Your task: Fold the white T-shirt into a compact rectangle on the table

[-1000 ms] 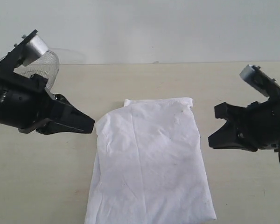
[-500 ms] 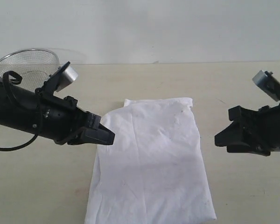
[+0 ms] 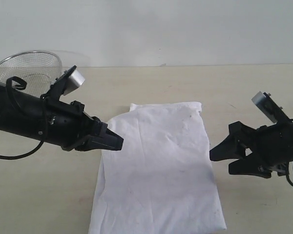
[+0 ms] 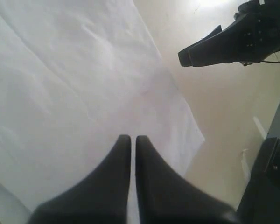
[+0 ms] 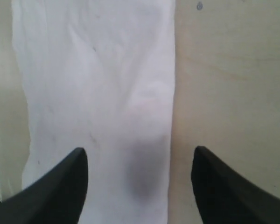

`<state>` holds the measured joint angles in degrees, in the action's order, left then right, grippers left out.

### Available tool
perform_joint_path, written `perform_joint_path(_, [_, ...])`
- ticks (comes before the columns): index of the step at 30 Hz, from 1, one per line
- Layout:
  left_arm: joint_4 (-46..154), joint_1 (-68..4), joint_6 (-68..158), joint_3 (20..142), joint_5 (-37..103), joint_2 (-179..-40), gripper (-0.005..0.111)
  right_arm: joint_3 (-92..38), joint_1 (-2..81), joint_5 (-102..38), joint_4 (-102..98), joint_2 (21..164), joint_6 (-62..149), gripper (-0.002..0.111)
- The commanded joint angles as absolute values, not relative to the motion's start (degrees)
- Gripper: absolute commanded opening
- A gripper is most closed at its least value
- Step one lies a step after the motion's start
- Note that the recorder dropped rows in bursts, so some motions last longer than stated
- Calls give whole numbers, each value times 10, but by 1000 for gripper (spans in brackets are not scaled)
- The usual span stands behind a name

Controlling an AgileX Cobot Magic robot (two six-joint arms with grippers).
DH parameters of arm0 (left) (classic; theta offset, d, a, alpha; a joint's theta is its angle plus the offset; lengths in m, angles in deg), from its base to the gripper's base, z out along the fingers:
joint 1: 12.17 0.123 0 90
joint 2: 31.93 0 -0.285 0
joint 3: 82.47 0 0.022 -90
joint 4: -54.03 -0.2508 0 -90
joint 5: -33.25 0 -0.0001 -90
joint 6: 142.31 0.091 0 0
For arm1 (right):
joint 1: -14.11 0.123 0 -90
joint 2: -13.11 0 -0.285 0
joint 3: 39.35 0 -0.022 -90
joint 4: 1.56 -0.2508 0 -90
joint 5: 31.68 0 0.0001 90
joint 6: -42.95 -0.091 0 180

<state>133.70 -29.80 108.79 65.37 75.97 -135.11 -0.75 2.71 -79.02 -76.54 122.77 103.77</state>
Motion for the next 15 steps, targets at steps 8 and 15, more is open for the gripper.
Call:
perform_joint_path(8, [1344,-301,1093,656,751,-1404,4,-6,82,-762,-782,1255,1049,58])
perform_joint_path(15, [1339,-301,1093,656,749,-1408,4,-6,100,-723,-780,1262,1043,58])
